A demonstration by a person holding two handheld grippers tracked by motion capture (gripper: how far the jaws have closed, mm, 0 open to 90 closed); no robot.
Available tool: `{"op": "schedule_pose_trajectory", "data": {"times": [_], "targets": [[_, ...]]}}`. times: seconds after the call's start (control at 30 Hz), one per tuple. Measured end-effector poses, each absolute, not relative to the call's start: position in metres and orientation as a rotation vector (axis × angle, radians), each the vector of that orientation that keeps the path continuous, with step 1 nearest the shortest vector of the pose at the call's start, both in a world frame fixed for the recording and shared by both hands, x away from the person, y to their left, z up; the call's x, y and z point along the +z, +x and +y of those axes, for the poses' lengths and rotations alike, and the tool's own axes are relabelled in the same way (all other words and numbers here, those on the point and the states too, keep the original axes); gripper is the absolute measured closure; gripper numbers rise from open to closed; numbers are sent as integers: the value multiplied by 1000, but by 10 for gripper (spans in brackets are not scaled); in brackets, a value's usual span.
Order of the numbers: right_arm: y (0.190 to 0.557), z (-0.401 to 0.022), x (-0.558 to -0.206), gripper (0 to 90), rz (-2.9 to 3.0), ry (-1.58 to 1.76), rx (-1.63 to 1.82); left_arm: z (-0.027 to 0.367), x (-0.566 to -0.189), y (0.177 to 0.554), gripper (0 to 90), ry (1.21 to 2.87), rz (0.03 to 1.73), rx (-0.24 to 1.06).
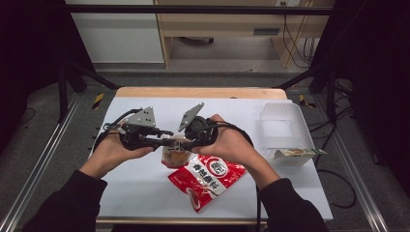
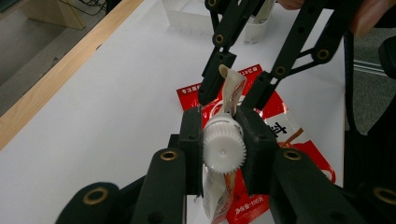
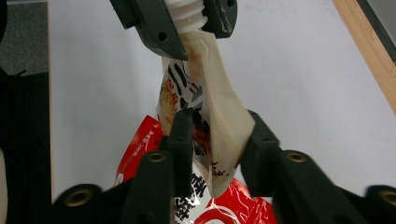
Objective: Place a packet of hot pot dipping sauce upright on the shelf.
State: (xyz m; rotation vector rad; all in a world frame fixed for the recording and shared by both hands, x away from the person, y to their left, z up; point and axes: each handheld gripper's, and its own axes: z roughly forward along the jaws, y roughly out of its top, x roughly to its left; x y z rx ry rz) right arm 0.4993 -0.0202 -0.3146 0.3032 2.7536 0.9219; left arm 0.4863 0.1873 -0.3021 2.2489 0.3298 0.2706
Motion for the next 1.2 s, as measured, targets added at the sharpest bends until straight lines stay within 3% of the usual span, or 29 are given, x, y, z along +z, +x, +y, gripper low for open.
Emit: {"op": "schedule_pose_trajectory", "data": {"times": [0.13, 0.27, 0.4, 0.43, 0.57, 0.73, 0.9, 1.2], "targets": [[500, -19, -313, 850, 2761, 302, 895, 188, -304, 487, 727, 2233, 352, 271], [500, -17, -308, 870, 2743, 287, 854, 191, -308, 488, 696, 2195, 391, 249], [501, -19, -304, 872, 2737, 275, 793, 197, -309, 488, 458, 2142, 409, 273], [502, -20, -304, 873, 2727, 276, 788, 199, -311, 487, 458, 2125, 408, 281], [509, -35, -298, 873, 2705, 300, 758, 208, -319, 484, 303, 2119, 435, 310], [512, -50, -294, 873, 2692, 332, 740, 217, -331, 480, 201, 2126, 477, 319], [514, -69, -288, 873, 2672, 345, 745, 223, -343, 476, 140, 2130, 517, 335], [513, -100, -276, 873, 2632, 368, 745, 234, -356, 467, 113, 2118, 582, 363]]}}
